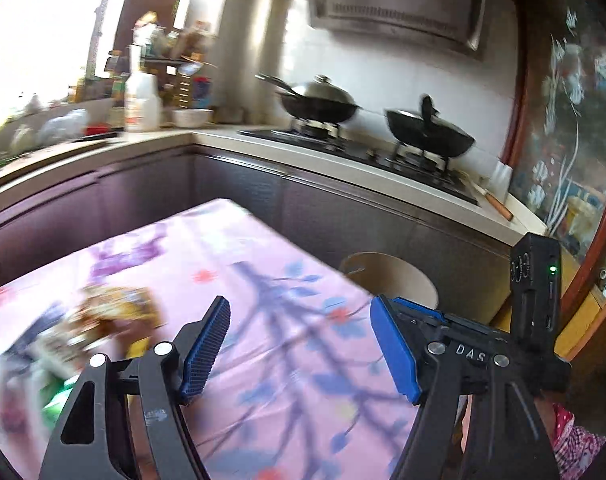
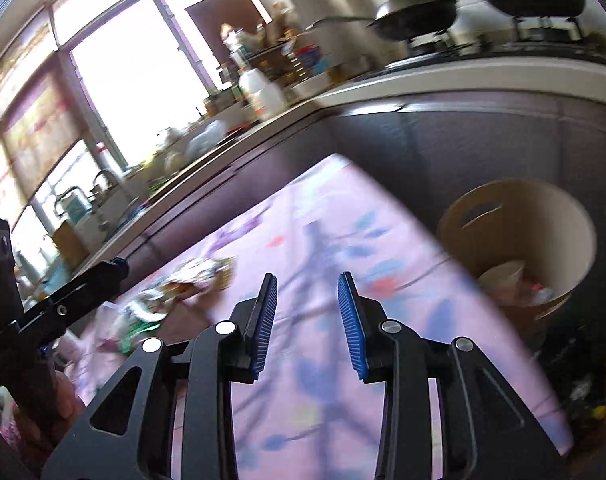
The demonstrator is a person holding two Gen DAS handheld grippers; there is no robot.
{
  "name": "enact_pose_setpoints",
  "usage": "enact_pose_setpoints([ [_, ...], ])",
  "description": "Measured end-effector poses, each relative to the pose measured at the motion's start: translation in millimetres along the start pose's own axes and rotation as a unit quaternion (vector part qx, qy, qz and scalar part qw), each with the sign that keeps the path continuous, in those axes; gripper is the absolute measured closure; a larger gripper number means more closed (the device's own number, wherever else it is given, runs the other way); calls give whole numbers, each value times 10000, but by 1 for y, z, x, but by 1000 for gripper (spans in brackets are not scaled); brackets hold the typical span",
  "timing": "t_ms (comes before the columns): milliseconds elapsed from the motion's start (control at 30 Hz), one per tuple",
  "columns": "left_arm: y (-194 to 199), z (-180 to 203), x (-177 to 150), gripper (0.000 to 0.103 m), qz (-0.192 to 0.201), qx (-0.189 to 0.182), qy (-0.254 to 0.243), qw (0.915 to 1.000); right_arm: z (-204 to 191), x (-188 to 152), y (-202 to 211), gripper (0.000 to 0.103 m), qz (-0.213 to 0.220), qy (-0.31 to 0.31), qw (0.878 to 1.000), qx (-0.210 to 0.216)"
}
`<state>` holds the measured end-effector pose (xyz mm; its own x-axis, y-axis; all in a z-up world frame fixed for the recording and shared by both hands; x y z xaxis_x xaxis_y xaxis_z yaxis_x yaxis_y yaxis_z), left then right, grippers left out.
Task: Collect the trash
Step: 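Grasp the clear water bottle with the left tool while the right tool grasps the yellow box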
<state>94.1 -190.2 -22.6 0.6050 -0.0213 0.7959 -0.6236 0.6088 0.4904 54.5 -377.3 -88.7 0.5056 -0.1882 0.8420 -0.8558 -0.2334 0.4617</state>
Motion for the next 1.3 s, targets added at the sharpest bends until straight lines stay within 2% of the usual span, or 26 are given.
enact_pose_setpoints([
  [200, 74, -88, -9, 28, 313, 719, 461, 9959, -61, -16, -25, 71, -330, 114, 9982, 479],
  [400, 127, -174, -27, 27, 423, 1580, 1125, 9801, -101, -26, -54, 71, -732, 178, 9932, 889],
  [533, 142, -216, -41, 27, 348, 1865, 1494, 9704, -118, -35, -74, 69, -1011, 14, 9887, 1109],
  [567, 141, -223, -45, 27, 289, 1885, 1578, 9689, -120, -37, -79, 63, -1086, -112, 9873, 1151],
  [600, 139, -229, -48, 27, 216, 1894, 1659, 9675, -121, -38, -85, 50, -1142, -265, 9859, 1190],
  [633, 138, -231, -51, 27, 166, 1896, 1704, 9668, -120, -39, -89, 45, -1180, -376, 9849, 1209],
  [767, 127, -235, -59, 26, 0, 1800, 1754, 9679, -129, -41, -110, 45, -1371, -697, 9792, 1320],
  [1033, 105, -239, -62, 25, -255, 1663, 1690, 9712, -145, -46, -142, 36, -1673, -868, 9742, 1244],
  [1100, 98, -242, -65, 33, -381, 1679, 1711, 9701, -150, -46, -147, 36, -1709, -785, 9747, 1206],
  [1167, 93, -245, -67, 41, -533, 1534, 1786, 9704, -155, -46, -151, 36, -1750, -628, 9764, 1099],
  [1233, 93, -243, -69, 41, -525, 1539, 1727, 9715, -157, -45, -151, 39, -1711, -523, 9782, 1055],
  [1267, 92, -241, -69, 42, -514, 1561, 1676, 9721, -157, -44, -150, 42, -1679, -459, 9791, 1052],
  [1300, 93, -240, -69, 42, -499, 1579, 1635, 9726, -160, -40, -146, 52, -1580, -291, 9812, 1069],
])
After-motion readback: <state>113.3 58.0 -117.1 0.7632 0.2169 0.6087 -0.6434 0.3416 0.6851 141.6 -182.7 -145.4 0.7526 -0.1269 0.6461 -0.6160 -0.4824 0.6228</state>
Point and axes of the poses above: each gripper's, at about its wrist camera, not at the fingertips, and y roughly against the way its jaws point, z to its right, x to its top, the point moved 3 cm from there along -y, roughly the way its jaws point, and after that the axes turned 15 degrees about y, right-handed, at the moved point
